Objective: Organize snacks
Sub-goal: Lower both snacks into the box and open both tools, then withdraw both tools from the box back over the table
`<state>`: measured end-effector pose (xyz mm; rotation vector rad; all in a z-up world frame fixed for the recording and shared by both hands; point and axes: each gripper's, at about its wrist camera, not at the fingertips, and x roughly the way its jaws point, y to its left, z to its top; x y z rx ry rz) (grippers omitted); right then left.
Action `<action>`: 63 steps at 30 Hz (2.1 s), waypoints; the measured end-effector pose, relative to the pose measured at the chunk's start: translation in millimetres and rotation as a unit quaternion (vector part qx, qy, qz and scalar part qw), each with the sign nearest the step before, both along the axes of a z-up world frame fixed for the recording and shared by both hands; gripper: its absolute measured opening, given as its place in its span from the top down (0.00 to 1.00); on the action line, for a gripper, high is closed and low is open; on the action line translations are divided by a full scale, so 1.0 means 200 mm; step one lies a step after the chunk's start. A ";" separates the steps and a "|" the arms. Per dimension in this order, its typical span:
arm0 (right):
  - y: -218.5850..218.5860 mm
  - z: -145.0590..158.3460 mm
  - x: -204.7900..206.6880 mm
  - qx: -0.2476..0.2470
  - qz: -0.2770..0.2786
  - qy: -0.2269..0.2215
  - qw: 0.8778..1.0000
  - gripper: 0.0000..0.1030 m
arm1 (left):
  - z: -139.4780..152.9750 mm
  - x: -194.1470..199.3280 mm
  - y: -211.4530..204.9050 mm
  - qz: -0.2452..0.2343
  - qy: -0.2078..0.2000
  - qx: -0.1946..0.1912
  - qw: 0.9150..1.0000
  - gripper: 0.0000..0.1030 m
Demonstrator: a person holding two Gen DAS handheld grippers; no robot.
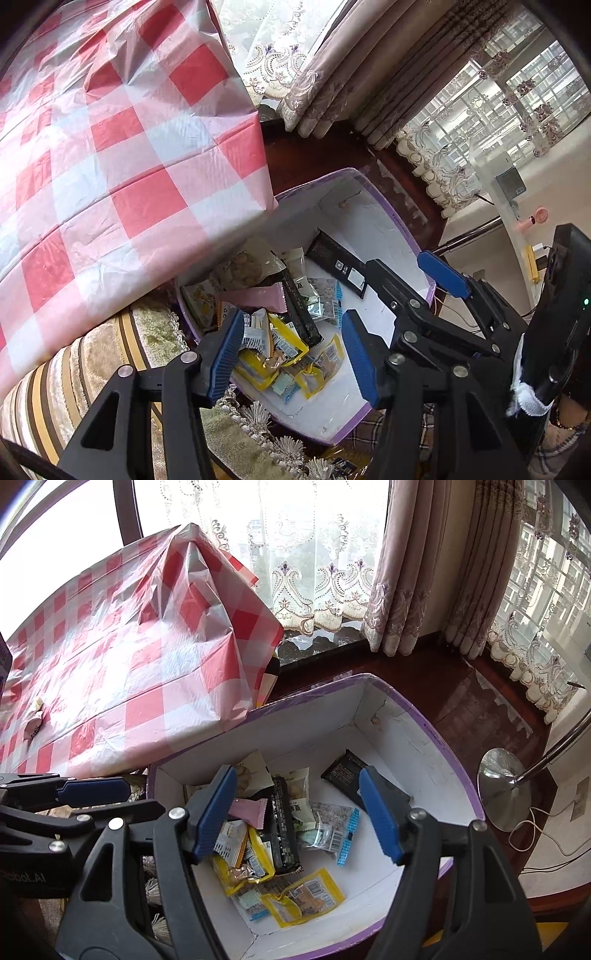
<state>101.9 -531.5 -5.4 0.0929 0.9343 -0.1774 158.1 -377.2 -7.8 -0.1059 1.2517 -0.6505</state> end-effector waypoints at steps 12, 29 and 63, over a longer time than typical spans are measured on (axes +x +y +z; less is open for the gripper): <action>0.09 0.06 -0.02 -0.003 0.017 -0.010 1.000 0.30 | 0.05 -0.03 0.13 0.024 -0.010 -0.016 1.000 0.46; 0.25 0.15 -0.03 -0.009 0.054 -0.025 0.998 0.29 | 0.13 -0.06 0.42 0.086 -0.032 -0.044 0.995 0.46; 0.58 0.33 -0.10 -0.003 0.119 -0.058 0.991 0.27 | 0.25 -0.18 0.99 0.191 -0.076 -0.077 0.976 0.45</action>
